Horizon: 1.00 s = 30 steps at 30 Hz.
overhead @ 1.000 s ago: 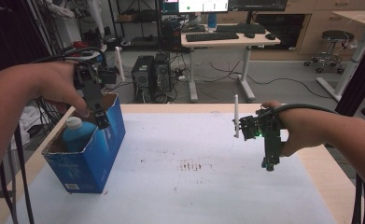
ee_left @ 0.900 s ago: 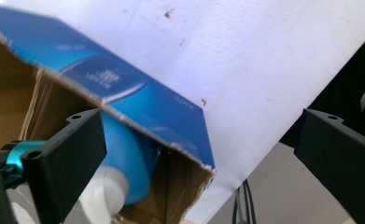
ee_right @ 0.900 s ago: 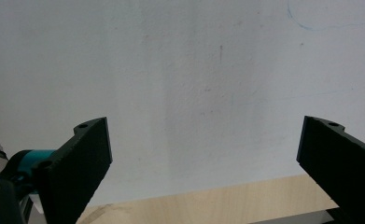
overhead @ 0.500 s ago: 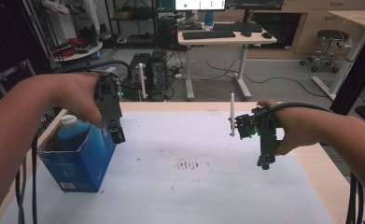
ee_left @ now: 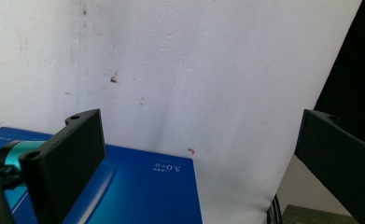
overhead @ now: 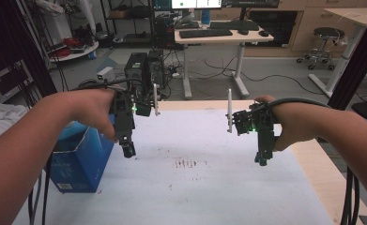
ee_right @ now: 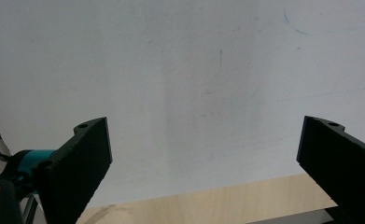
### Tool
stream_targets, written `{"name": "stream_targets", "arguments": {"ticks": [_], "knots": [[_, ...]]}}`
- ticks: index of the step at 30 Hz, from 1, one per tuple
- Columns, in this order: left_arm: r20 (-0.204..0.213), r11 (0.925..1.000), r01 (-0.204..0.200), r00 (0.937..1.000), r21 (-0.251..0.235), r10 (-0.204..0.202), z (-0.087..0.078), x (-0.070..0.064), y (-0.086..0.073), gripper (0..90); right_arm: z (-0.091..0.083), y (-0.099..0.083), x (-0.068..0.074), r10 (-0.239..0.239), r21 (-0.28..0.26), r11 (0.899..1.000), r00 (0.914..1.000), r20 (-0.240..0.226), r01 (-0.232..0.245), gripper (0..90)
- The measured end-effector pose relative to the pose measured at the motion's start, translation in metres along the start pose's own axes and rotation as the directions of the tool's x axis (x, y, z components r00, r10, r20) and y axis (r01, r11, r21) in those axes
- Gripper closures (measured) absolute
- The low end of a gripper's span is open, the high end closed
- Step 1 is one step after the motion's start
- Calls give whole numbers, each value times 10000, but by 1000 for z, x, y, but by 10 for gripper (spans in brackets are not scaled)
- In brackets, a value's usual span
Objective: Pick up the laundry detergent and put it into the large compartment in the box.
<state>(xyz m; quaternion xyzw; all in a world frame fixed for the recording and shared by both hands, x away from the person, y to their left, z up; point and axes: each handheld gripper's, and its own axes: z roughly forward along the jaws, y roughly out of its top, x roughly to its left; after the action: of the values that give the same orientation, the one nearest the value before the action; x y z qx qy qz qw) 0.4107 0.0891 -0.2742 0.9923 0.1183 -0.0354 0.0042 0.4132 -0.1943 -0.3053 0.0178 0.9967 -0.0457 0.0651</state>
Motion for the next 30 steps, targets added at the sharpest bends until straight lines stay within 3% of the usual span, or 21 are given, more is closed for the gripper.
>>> {"name": "stream_targets", "arguments": {"ticks": [8, 30], "knots": [[68, 9999, 57, 10000, 92, -57, 10, 6, 3, 17, -3, -3, -4, 42, -46, 10000, 10000, 56, -41, 22], [-194, 9997, 240, 9995, 103, -238, -4, 7, -10, 17, -5, -4, -2, 8, 16, 10000, 10000, 63, -8, 22]]}}
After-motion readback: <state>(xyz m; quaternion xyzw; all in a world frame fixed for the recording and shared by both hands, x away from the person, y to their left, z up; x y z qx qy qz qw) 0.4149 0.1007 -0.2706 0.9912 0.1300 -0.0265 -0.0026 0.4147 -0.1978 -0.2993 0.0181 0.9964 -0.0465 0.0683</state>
